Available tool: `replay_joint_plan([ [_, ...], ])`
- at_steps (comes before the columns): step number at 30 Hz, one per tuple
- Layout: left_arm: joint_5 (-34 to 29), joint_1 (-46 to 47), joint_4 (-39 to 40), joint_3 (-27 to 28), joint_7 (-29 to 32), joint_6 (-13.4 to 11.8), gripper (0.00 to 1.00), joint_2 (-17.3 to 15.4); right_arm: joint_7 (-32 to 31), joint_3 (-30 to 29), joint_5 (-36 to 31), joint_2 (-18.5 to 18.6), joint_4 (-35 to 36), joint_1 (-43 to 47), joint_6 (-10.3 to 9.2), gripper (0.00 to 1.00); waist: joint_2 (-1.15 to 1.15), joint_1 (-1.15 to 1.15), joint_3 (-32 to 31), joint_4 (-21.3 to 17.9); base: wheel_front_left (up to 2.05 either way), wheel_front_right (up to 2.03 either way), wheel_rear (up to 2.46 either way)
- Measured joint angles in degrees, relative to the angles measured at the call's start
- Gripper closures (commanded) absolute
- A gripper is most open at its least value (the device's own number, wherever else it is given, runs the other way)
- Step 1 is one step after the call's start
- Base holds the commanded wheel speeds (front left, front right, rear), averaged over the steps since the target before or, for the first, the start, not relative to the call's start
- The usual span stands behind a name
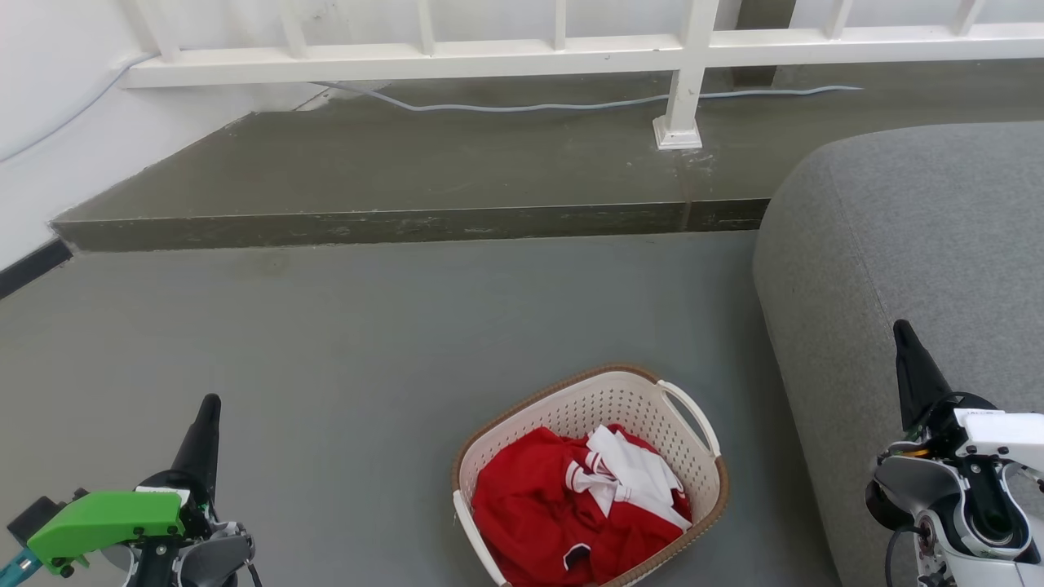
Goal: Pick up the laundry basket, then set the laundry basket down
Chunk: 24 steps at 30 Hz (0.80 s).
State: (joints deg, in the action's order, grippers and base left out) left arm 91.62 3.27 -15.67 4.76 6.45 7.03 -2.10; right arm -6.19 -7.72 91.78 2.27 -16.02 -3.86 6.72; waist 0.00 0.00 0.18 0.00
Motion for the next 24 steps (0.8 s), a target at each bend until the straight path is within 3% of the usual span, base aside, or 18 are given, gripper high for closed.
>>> replay_joint_plan([
  [24, 0.00, 0.00, 0.00, 0.00, 0.00, 0.00, 1.00, 0.00, 0.00, 0.00, 0.00, 0.00, 0.00, 0.00, 0.00, 1.00, 0.00, 0.00, 0.00, 0.00, 0.00, 0.00, 0.00],
])
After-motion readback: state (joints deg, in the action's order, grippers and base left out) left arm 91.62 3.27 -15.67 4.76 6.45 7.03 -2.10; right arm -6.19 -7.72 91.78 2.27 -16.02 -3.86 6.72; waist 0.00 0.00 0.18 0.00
